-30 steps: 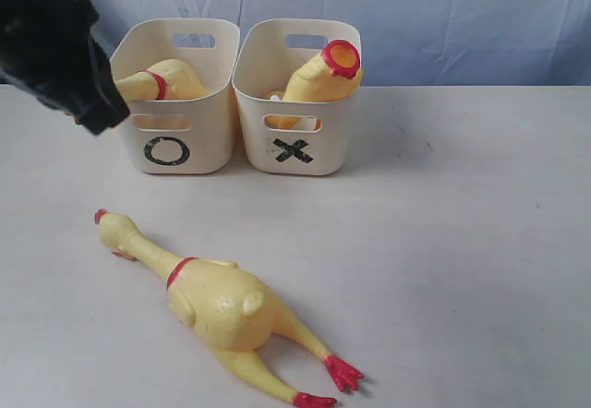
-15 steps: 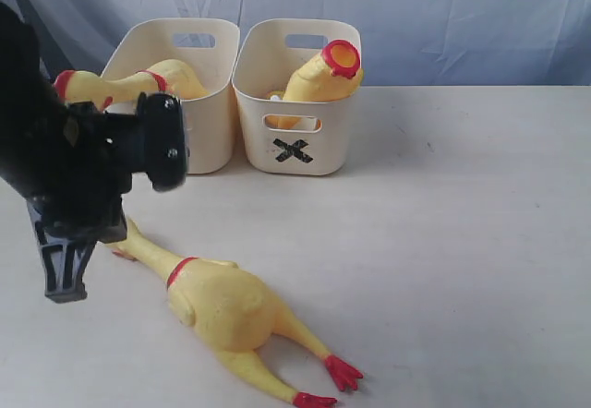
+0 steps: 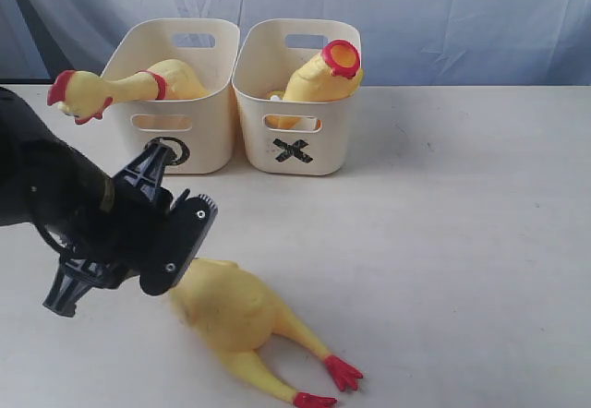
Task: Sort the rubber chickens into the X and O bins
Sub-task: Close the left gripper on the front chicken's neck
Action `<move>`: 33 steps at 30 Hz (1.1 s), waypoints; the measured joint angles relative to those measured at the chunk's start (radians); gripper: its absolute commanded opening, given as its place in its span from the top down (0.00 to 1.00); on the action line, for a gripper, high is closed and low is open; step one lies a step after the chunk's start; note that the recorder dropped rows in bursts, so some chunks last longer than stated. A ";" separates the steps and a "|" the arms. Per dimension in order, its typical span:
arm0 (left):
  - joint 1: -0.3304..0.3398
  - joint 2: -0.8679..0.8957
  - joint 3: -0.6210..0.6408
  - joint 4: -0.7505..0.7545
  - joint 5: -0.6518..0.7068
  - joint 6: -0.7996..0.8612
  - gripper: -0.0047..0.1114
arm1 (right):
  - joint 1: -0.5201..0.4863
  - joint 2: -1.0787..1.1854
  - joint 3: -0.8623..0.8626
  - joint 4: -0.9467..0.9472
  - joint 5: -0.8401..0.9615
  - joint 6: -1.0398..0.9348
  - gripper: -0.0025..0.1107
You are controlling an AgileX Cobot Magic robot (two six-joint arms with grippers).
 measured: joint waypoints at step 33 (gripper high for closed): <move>0.132 0.233 0.000 0.007 -0.236 0.007 0.52 | 0.000 0.000 0.000 0.011 -0.002 0.000 0.99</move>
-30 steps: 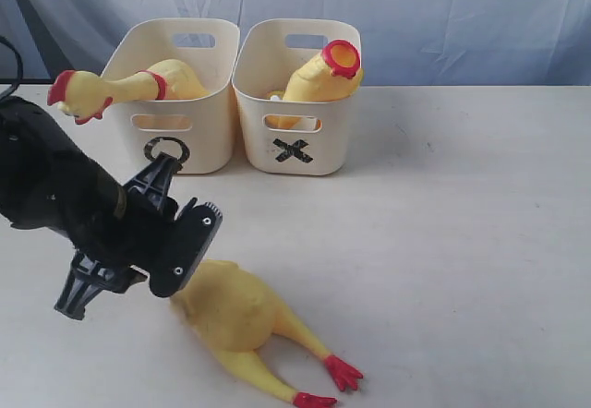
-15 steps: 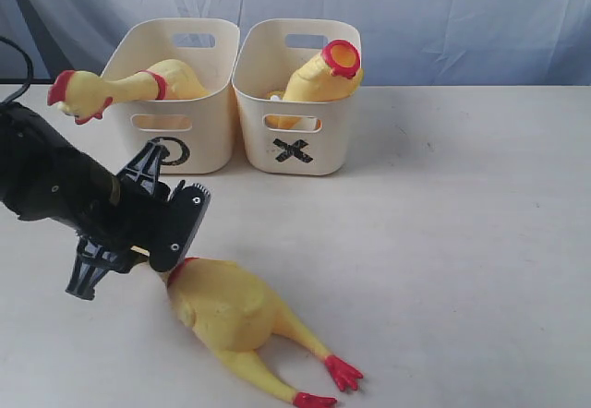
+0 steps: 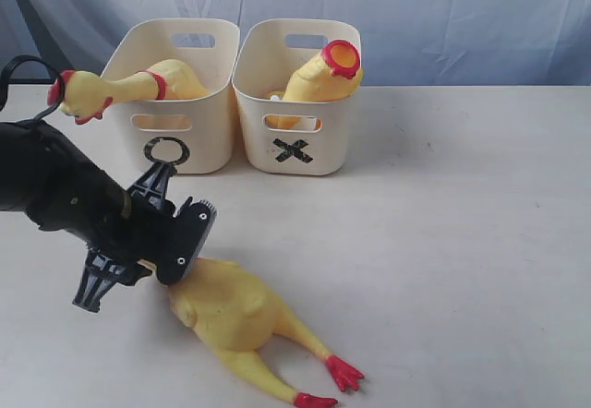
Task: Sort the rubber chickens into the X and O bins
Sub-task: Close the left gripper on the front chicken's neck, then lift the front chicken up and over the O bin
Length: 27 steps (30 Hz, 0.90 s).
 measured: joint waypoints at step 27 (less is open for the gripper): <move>0.000 0.010 0.000 -0.110 0.075 0.003 0.96 | 0.000 0.000 0.000 0.012 -0.002 0.000 0.99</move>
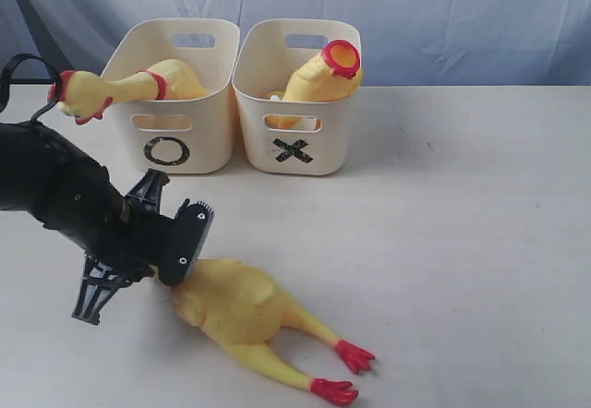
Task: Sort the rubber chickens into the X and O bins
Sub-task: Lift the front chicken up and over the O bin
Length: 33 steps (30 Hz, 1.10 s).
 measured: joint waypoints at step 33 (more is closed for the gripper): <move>0.006 -0.341 0.004 -0.691 0.353 -0.370 0.96 | 0.000 0.000 0.000 0.000 -0.002 0.000 0.99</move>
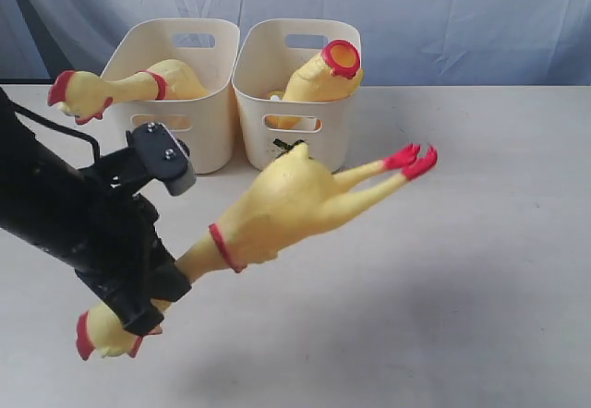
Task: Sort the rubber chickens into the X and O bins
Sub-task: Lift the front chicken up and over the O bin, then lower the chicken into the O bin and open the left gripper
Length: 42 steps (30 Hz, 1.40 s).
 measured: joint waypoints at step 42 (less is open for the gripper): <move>0.276 0.339 -0.961 0.221 0.464 -0.917 0.96 | 0.000 0.000 0.000 0.000 0.000 0.000 0.99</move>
